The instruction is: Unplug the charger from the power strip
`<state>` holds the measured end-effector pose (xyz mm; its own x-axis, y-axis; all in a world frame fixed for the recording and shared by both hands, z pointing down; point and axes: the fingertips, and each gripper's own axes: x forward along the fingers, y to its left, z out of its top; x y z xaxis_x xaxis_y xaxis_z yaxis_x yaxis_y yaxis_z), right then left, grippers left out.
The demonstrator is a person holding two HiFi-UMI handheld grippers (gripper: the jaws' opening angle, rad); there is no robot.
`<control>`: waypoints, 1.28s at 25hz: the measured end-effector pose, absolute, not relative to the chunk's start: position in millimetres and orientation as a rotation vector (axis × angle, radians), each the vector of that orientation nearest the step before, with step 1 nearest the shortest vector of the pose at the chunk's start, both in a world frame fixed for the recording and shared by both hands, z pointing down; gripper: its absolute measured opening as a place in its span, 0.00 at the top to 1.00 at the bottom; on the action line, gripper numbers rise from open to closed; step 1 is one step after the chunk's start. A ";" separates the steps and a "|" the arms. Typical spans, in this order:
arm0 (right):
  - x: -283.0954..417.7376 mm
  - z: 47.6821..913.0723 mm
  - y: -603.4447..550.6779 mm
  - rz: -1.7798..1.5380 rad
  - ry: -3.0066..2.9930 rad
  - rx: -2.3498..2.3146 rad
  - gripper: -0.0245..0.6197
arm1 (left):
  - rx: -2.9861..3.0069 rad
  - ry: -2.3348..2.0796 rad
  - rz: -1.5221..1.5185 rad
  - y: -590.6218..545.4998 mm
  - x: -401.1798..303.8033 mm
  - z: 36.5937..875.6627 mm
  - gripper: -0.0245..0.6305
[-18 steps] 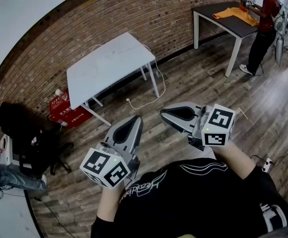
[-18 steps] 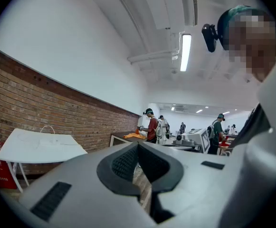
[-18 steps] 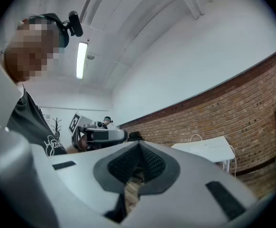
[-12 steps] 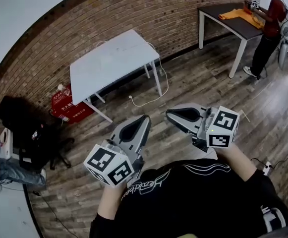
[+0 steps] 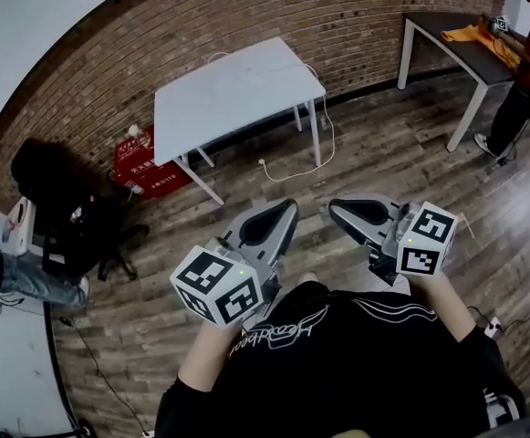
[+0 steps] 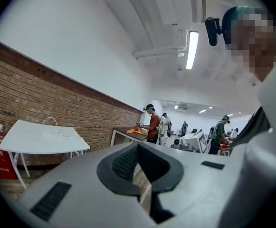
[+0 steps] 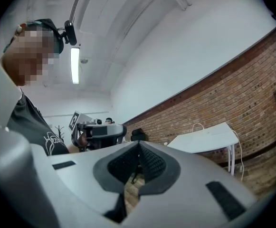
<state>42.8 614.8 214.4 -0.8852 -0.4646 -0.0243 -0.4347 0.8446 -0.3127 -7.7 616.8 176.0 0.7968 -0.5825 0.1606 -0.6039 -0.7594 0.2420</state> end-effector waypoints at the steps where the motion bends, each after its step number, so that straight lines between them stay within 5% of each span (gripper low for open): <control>1: 39.1 216.5 614.3 -0.472 2.926 -0.704 0.97 | 2.699 -0.921 0.111 615.5 -10.9 177.6 0.96; 15: 64.5 265.4 555.6 -0.575 2.874 -0.841 0.97 | 2.676 -0.872 0.101 542.0 9.5 231.2 0.96; 32: 59.8 314.2 231.5 -0.846 2.905 -0.908 0.97 | 2.495 -0.964 0.106 204.5 -23.6 282.9 0.96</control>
